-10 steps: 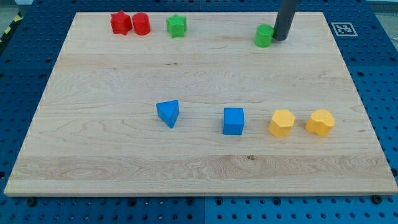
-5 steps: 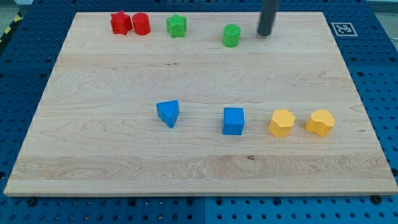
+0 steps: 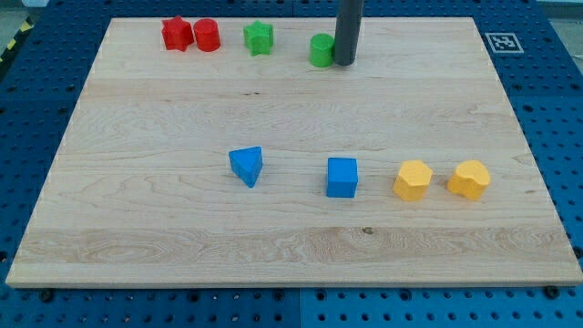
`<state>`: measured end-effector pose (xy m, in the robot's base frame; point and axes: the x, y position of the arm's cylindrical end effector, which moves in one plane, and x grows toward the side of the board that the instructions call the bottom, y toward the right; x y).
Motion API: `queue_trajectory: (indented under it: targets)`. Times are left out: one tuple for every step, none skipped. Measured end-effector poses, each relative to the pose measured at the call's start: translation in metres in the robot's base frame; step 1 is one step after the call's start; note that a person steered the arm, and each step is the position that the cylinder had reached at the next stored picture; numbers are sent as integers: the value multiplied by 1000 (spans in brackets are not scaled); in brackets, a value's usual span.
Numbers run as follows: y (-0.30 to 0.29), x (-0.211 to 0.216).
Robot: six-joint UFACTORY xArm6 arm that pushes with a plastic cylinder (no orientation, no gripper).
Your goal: Push the green circle to the top center
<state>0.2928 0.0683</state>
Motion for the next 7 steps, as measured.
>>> queue_trajectory:
  targets:
    - [-12, 0]
    - [-12, 26]
    - [-16, 29]
    - [-35, 19]
    - [-47, 4]
    - [-47, -6]
    - [-47, 9]
